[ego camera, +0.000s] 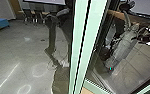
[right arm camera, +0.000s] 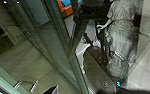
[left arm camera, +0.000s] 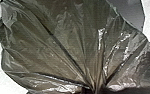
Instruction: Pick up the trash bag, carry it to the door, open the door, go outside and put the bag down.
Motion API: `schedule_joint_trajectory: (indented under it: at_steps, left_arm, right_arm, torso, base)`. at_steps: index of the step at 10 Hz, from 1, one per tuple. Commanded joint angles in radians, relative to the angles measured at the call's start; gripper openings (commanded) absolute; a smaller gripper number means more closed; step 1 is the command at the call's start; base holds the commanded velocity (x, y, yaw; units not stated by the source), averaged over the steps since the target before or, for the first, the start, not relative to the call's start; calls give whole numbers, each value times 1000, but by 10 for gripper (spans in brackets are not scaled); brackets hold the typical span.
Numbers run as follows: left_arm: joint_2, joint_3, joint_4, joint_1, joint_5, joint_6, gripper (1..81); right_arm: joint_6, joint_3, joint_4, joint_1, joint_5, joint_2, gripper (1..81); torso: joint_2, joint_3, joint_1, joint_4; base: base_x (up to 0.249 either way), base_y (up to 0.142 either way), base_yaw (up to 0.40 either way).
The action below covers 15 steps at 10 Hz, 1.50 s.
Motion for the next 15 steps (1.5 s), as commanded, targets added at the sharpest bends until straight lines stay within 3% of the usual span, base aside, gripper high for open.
schedule_joint_trajectory:
  at_steps: [1, 3, 10, 15]
  left_arm:
    - [0, 6, -13, -27, 80, -4, 10]
    - [2, 6, -13, -27, 80, -4, 10]
    - [0, 4, -27, -30, 80, -4, 10]
    - [1, 4, -34, -28, 80, -4, 10]
  right_arm:
    - [-87, -107, -18, 155, 10, 42, 811]
    - [-97, -151, -25, 122, 56, 73, 811]
    - [-314, -442, -28, 147, 92, 220, 811]
    - [-332, -449, -27, 170, 90, 226, 811]
  torso:
    - [0, 0, 0, 0]
    - [0, 0, 0, 0]
    - [0, 0, -1, 0]
    - [0, 0, -1, 0]
  base:
    - [0, 0, 0]
    - [0, 0, 0]
    - [0, 0, 0]
    - [0, 0, 0]
